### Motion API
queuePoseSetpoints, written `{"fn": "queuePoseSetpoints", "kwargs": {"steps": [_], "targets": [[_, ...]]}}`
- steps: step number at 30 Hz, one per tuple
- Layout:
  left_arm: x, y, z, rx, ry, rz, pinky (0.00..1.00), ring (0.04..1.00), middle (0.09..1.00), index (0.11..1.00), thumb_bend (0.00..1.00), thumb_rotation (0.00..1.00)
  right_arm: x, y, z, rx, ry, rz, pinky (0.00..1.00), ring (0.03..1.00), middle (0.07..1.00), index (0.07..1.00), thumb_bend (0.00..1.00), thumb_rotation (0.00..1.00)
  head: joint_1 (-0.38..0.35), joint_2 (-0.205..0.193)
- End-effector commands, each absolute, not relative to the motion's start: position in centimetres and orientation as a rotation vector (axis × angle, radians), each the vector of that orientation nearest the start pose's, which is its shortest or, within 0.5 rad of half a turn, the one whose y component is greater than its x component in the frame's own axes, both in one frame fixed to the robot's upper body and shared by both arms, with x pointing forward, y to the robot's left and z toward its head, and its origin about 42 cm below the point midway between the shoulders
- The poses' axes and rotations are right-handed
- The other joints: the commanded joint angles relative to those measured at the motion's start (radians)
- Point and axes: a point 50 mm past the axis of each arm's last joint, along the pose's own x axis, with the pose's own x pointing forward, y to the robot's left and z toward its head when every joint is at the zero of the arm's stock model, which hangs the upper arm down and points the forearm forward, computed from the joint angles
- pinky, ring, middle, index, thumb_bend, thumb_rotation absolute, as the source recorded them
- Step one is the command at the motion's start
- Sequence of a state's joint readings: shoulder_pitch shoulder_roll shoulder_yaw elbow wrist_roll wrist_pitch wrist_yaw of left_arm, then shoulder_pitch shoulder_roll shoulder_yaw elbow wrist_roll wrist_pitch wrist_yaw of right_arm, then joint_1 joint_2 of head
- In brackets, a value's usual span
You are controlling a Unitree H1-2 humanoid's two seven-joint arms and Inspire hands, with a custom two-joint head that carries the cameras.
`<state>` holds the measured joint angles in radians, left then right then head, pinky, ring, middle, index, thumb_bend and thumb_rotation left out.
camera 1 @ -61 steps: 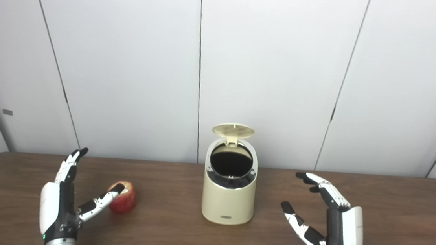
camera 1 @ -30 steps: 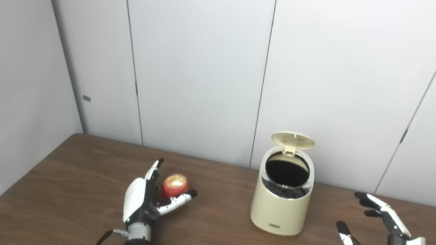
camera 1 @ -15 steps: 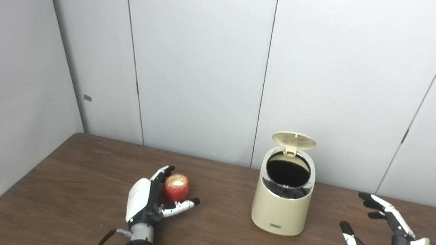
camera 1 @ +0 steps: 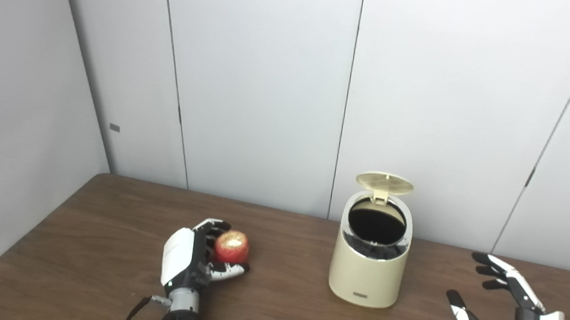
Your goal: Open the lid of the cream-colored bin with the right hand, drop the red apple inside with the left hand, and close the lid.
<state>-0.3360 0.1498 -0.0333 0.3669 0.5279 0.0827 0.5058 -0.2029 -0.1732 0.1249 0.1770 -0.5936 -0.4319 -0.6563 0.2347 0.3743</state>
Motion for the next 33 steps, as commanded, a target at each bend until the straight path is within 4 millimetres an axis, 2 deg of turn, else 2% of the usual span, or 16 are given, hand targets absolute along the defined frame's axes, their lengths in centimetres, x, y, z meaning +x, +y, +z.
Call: {"fn": "queuePoseSetpoints", "kwargs": {"steps": [1,3,5,10,14,15,16,17,19,21,22,25,29,33], "targets": [[39.1,25.7,12.1,0.71,-0.125,0.468,0.46,0.507,0.494,0.502,0.56,0.0,29.6,-26.3,9.3,-0.662,-0.5,-0.289,0.53,0.651,0.691,0.678,0.27,0.0,0.001,0.001],[39.0,25.8,11.9,0.696,-0.136,0.481,0.49,0.522,0.493,0.481,0.53,0.0,29.6,-26.2,9.3,-0.66,-0.498,-0.286,0.55,0.662,0.698,0.681,0.27,0.08,0.0,0.001],[38.8,25.9,11.8,0.691,-0.143,0.487,0.51,0.537,0.497,0.469,0.52,0.0,29.6,-26.2,9.2,-0.662,-0.501,-0.284,0.54,0.658,0.697,0.682,0.26,0.12,-0.001,0.001],[38.7,26.0,11.7,0.68,-0.153,0.493,0.51,0.52,0.499,0.463,0.52,0.0,29.7,-26.1,9.2,-0.664,-0.506,-0.278,0.53,0.644,0.692,0.68,0.26,0.13,-0.003,-0.001],[38.6,25.9,11.9,0.657,-0.173,0.487,0.56,0.491,0.485,0.475,0.52,0.0,29.7,-26.0,9.1,-0.665,-0.505,-0.267,0.55,0.658,0.699,0.687,0.26,0.08,-0.013,-0.004],[38.5,25.8,12.0,0.643,-0.182,0.484,0.58,0.482,0.474,0.482,0.52,0.0,29.7,-26.0,9.0,-0.663,-0.502,-0.265,0.56,0.665,0.704,0.689,0.26,0.08,-0.017,-0.006],[38.4,25.7,12.3,0.627,-0.195,0.479,0.67,0.493,0.456,0.488,0.51,0.0,29.7,-25.9,9.0,-0.661,-0.499,-0.264,0.57,0.676,0.712,0.693,0.25,0.1,-0.02,-0.006],[38.2,25.5,12.6,0.612,-0.214,0.473,0.68,0.494,0.454,0.489,0.51,0.0,29.7,-25.8,9.0,-0.661,-0.499,-0.262,0.57,0.677,0.713,0.693,0.25,0.1,-0.028,-0.008],[37.9,24.9,13.4,0.581,-0.262,0.455,0.77,0.505,0.448,0.487,0.5,0.0,29.8,-25.7,9.0,-0.66,-0.501,-0.264,0.57,0.679,0.714,0.692,0.25,0.14,-0.038,-0.009],[37.5,24.3,14.6,0.55,-0.325,0.434,0.81,0.52,0.455,0.468,0.5,0.0,29.9,-25.6,8.9,-0.657,-0.507,-0.269,0.56,0.668,0.705,0.685,0.25,0.1,-0.053,-0.014],[37.3,24.0,15.1,0.543,-0.359,0.425,0.82,0.519,0.454,0.466,0.5,0.0,30.0,-25.5,8.9,-0.655,-0.51,-0.271,0.55,0.659,0.695,0.679,0.26,0.07,-0.058,-0.016],[36.9,23.3,16.7,0.535,-0.432,0.41,0.79,0.509,0.456,0.463,0.5,0.0,30.2,-25.0,8.8,-0.651,-0.51,-0.269,0.54,0.654,0.692,0.679,0.27,0.05,-0.086,-0.025],[36.6,21.8,19.2,0.487,-0.516,0.389,0.78,0.5,0.456,0.466,0.5,0.0,30.4,-24.5,8.7,-0.655,-0.507,-0.267,0.53,0.653,0.691,0.67,0.28,0.11,-0.12,-0.031],[36.6,21.0,20.1,0.462,-0.545,0.376,0.79,0.51,0.455,0.464,0.5,0.0,30.4,-23.9,8.8,-0.664,-0.505,-0.268,0.54,0.657,0.693,0.669,0.27,0.13,-0.143,-0.036]]}}
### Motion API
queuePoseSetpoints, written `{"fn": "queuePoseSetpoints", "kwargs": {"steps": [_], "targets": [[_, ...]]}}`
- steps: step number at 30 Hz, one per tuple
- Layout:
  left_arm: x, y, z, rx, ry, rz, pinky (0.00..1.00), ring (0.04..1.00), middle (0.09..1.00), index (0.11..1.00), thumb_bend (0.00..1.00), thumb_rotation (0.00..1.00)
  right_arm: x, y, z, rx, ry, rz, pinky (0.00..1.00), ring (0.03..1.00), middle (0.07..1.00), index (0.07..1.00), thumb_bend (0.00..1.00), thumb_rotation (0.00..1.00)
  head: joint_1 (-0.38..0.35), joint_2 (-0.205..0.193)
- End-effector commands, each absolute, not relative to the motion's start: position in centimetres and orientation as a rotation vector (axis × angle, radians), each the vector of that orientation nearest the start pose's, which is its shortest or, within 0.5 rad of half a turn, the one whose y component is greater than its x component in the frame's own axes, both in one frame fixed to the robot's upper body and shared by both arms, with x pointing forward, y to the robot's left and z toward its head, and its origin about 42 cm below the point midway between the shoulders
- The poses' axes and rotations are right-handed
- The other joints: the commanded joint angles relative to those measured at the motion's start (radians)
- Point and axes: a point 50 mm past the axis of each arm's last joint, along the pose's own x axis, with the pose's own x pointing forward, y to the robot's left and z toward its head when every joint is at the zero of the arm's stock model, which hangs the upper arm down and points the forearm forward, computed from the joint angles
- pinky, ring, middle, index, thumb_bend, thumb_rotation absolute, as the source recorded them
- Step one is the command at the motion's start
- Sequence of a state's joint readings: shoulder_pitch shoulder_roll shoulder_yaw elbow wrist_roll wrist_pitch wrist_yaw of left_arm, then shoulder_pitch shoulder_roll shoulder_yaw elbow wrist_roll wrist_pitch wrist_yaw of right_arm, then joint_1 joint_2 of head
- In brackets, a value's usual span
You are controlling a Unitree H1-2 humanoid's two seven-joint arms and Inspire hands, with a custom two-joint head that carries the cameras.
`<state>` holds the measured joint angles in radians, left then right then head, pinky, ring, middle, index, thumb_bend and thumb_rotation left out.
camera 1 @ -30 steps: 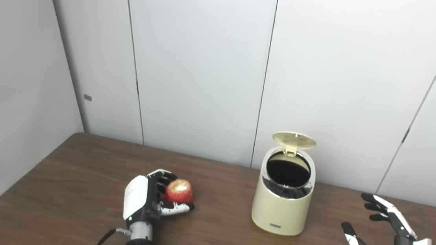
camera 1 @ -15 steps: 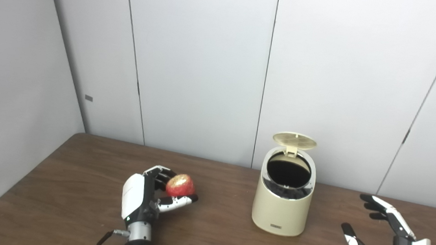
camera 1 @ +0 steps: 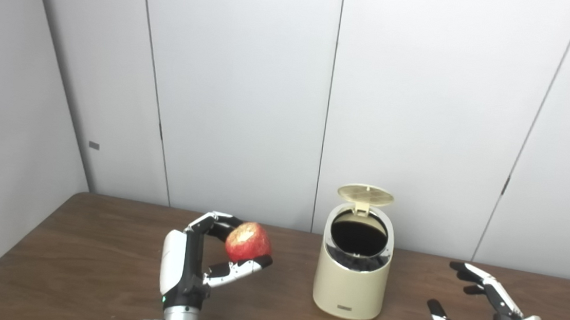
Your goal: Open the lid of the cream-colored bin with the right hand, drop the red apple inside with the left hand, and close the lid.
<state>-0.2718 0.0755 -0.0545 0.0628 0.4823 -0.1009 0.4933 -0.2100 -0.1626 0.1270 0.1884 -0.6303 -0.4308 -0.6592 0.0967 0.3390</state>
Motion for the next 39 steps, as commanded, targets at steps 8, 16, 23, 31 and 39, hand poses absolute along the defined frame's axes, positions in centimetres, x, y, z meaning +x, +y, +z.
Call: {"fn": "queuePoseSetpoints", "kwargs": {"steps": [8,16,23,31,39], "targets": [[36.8,20.0,20.3,0.433,-0.581,0.35,0.75,0.513,0.456,0.463,0.5,0.0,30.4,-23.2,9.0,-0.676,-0.496,-0.275,0.54,0.65,0.686,0.666,0.26,0.17,-0.047,-0.006],[37.3,19.1,21.1,0.392,-0.589,0.325,0.78,0.52,0.447,0.475,0.5,0.0,30.4,-22.4,9.2,-0.669,-0.504,-0.281,0.54,0.646,0.682,0.661,0.27,0.12,-0.078,-0.006],[38.5,17.5,21.4,0.403,-0.596,0.307,0.79,0.515,0.454,0.474,0.5,0.0,30.4,-21.8,9.3,-0.659,-0.498,-0.293,0.53,0.648,0.677,0.655,0.28,0.1,-0.103,-0.005],[40.6,15.1,21.2,0.357,-0.579,0.274,0.49,0.488,0.466,0.478,0.5,0.0,30.7,-21.8,9.1,-0.671,-0.493,-0.293,0.54,0.651,0.678,0.658,0.27,0.07,-0.108,-0.01],[43.3,13.8,21.4,0.335,-0.548,0.26,0.75,0.491,0.459,0.486,0.5,0.0,31.6,-21.8,8.7,-0.656,-0.464,-0.301,0.53,0.651,0.681,0.657,0.28,0.04,-0.123,-0.026]]}}
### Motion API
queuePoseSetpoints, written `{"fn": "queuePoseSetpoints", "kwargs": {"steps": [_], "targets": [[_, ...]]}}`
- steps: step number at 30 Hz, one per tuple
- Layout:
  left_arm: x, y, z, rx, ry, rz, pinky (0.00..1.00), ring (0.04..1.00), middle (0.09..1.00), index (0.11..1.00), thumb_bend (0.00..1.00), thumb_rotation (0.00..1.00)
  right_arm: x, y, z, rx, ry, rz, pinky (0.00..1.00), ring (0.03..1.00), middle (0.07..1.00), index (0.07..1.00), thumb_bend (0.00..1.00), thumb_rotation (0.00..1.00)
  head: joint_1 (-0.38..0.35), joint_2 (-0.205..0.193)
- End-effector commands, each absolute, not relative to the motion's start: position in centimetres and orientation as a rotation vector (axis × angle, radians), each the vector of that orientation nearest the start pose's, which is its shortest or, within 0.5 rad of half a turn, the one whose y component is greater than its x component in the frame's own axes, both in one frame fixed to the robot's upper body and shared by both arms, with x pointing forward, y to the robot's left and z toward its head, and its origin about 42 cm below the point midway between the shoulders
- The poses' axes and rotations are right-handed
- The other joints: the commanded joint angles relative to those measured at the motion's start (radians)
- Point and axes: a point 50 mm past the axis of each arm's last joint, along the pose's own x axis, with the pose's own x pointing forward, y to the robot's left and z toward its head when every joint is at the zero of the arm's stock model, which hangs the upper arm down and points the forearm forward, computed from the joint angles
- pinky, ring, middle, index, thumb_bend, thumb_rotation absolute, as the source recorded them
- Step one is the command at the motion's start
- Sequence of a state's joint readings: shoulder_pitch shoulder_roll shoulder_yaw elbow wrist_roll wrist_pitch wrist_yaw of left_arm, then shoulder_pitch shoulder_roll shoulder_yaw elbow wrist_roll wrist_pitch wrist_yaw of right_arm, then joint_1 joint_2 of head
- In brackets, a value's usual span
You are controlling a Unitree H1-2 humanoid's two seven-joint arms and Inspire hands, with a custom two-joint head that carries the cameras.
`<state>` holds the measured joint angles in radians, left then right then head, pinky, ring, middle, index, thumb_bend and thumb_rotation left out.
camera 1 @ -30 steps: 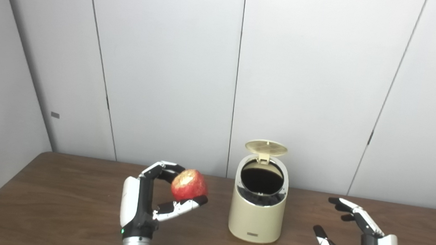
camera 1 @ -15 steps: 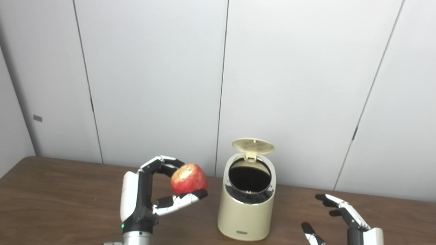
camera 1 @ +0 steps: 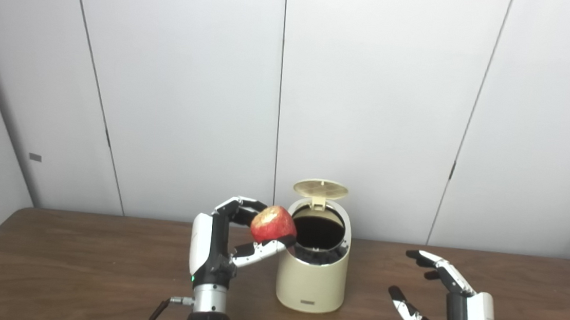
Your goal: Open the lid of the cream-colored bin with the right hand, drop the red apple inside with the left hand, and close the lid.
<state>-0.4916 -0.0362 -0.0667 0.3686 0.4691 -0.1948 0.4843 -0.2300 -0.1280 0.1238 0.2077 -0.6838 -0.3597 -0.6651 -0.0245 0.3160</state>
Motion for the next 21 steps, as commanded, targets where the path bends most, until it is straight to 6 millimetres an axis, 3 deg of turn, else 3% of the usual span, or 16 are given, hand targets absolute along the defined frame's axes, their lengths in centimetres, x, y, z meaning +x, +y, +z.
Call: {"fn": "queuePoseSetpoints", "kwargs": {"steps": [1,8,17,21], "targets": [[43.7,13.6,21.4,0.335,-0.543,0.262,0.76,0.495,0.459,0.483,0.5,0.0,31.7,-21.8,8.7,-0.651,-0.465,-0.302,0.52,0.649,0.68,0.656,0.28,0.04,-0.006,-0.007],[45.8,12.6,21.2,0.321,-0.524,0.255,0.76,0.516,0.46,0.472,0.5,0.0,32.1,-21.7,8.2,-0.648,-0.438,-0.319,0.51,0.635,0.678,0.655,0.29,0.04,-0.018,-0.029],[46.9,11.7,21.9,0.323,-0.505,0.236,0.72,0.5,0.449,0.49,0.5,0.0,31.9,-21.3,8.1,-0.661,-0.432,-0.32,0.54,0.659,0.695,0.667,0.27,0.07,-0.03,-0.021],[47.0,11.2,22.0,0.311,-0.496,0.221,0.76,0.505,0.452,0.486,0.5,0.0,31.8,-21.0,8.2,-0.654,-0.433,-0.326,0.54,0.662,0.696,0.667,0.28,0.07,-0.037,-0.014]]}}
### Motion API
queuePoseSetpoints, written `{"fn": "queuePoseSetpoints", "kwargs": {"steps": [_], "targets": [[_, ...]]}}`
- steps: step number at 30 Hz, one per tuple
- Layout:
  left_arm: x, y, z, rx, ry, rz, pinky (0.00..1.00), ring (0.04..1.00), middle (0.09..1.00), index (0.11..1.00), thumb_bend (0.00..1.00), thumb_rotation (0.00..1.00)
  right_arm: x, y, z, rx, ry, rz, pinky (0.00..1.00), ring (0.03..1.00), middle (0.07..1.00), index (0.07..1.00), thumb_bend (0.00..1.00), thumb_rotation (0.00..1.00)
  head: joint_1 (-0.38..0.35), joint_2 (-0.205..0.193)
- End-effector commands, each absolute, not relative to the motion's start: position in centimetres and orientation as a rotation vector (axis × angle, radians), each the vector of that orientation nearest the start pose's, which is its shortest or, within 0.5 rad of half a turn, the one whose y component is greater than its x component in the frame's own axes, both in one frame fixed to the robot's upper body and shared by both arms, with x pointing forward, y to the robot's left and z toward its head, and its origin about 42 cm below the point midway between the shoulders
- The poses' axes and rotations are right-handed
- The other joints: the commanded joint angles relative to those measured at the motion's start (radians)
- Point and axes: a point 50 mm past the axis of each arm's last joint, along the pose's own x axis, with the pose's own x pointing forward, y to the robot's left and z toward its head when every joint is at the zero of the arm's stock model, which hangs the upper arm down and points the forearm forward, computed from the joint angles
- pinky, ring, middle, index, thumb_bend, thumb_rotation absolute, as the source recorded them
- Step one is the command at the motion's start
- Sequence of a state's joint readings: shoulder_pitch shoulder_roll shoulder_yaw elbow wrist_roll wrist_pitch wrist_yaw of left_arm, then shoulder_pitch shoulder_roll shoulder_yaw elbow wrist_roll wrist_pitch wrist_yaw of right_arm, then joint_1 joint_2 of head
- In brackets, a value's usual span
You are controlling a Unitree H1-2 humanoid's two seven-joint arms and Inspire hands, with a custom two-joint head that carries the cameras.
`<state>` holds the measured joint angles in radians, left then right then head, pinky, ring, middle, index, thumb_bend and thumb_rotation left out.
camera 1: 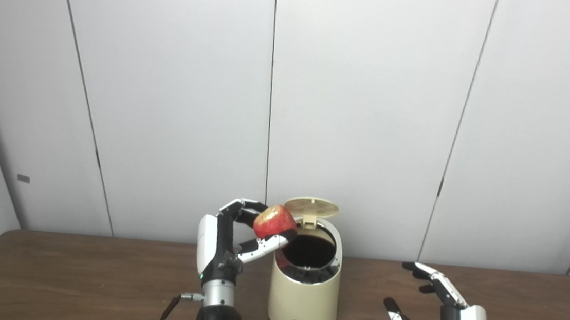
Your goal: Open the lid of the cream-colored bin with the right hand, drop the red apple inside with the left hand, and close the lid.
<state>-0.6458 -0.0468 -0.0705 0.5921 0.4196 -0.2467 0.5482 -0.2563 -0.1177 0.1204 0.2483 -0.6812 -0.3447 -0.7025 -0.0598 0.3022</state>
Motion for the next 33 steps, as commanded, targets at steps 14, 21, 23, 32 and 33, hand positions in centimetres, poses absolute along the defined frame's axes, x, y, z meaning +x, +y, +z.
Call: {"fn": "queuePoseSetpoints", "kwargs": {"steps": [14,21,23,32,33], "targets": [[46.4,9.5,22.0,0.306,-0.471,0.172,0.69,0.48,0.437,0.508,0.5,0.0,32.3,-20.7,8.1,-0.657,-0.435,-0.346,0.53,0.649,0.683,0.658,0.28,0.07,-0.01,0.009],[45.8,9.7,21.6,0.324,-0.458,0.177,0.79,0.507,0.451,0.488,0.5,0.0,32.4,-20.7,8.1,-0.668,-0.431,-0.345,0.53,0.657,0.691,0.664,0.28,0.1,-0.009,0.01],[45.7,9.8,21.6,0.327,-0.462,0.177,0.76,0.503,0.452,0.487,0.5,0.0,32.4,-20.7,8.1,-0.666,-0.432,-0.345,0.54,0.657,0.691,0.664,0.28,0.1,-0.009,0.013],[45.6,9.8,21.6,0.339,-0.433,0.135,0.84,0.507,0.465,0.499,0.52,0.0,32.3,-20.6,8.1,-0.668,-0.434,-0.347,0.53,0.662,0.695,0.666,0.28,0.13,-0.014,0.019],[45.6,9.8,21.6,0.338,-0.423,0.125,0.84,0.516,0.47,0.492,0.52,0.04,32.3,-20.6,8.1,-0.665,-0.437,-0.347,0.53,0.662,0.695,0.665,0.28,0.13,-0.014,0.019]]}}
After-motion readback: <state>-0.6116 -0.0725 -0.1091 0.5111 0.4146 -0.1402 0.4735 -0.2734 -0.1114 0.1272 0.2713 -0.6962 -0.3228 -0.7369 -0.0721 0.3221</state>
